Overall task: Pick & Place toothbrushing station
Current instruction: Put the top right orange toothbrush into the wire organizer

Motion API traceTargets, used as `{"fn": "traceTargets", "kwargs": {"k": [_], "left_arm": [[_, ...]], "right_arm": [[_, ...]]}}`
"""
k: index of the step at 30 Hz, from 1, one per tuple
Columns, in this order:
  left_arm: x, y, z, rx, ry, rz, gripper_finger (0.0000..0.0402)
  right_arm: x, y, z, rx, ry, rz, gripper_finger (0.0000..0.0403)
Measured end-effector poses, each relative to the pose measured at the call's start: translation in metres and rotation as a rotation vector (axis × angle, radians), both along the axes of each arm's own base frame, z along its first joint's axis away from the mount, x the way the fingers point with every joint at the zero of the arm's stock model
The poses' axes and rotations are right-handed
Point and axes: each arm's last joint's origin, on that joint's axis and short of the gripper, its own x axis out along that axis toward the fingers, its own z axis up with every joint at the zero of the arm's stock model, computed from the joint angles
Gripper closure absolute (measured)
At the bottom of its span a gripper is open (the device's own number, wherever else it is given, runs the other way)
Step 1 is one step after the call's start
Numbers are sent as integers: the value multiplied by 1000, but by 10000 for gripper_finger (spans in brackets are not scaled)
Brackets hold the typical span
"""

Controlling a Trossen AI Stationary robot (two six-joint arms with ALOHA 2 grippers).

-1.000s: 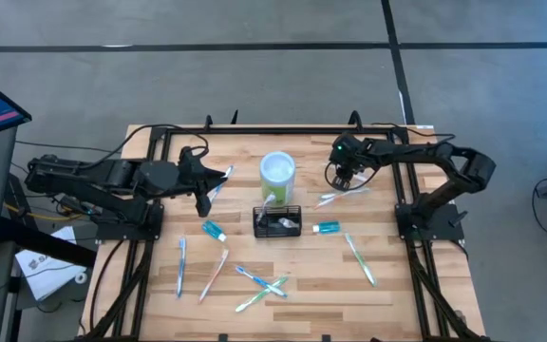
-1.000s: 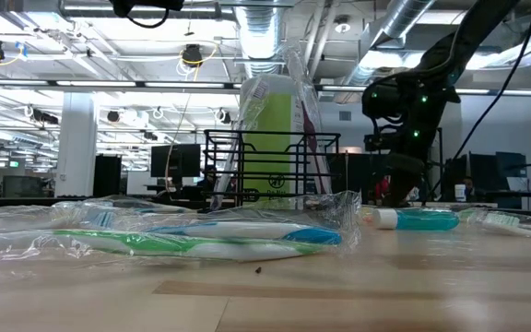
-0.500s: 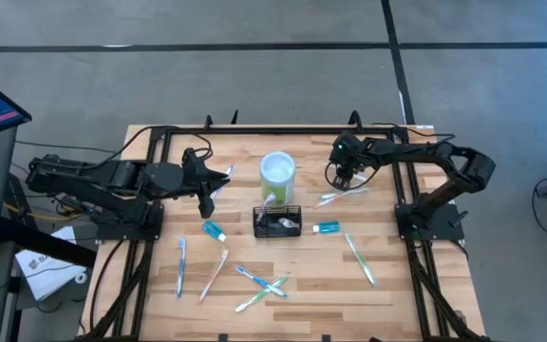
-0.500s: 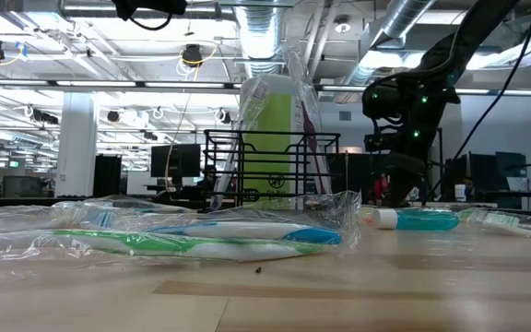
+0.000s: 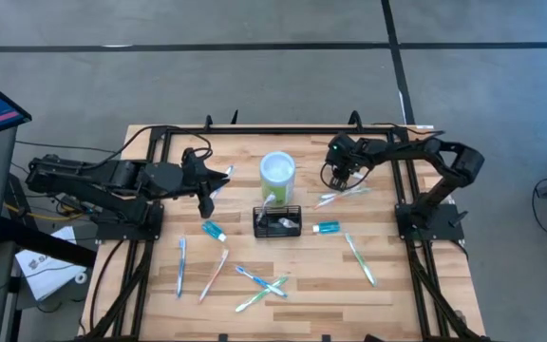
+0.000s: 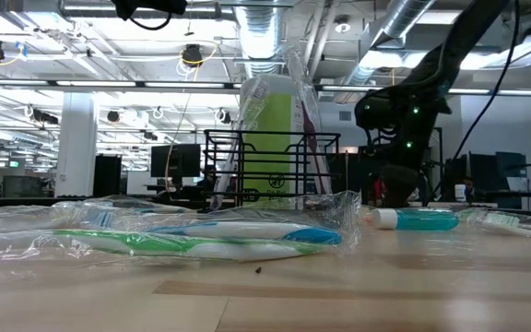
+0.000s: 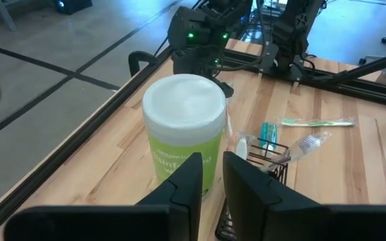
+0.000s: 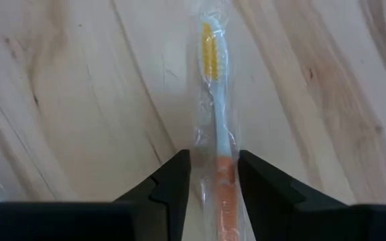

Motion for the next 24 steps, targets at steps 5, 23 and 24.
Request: {"fn": "traceTargets", "kwargs": {"k": [5,23,24], "left_arm": [[0,0,0,0,-1,0,348],[0,0,0,-1,-1,0,348],[0,0,0,-1,-1,0,348]], "right_arm": [[2,-3,9,-1,3,-1,303],[2,-2,15,36,-26,34,402],[1,-1,19,31,-42,32,402]]}}
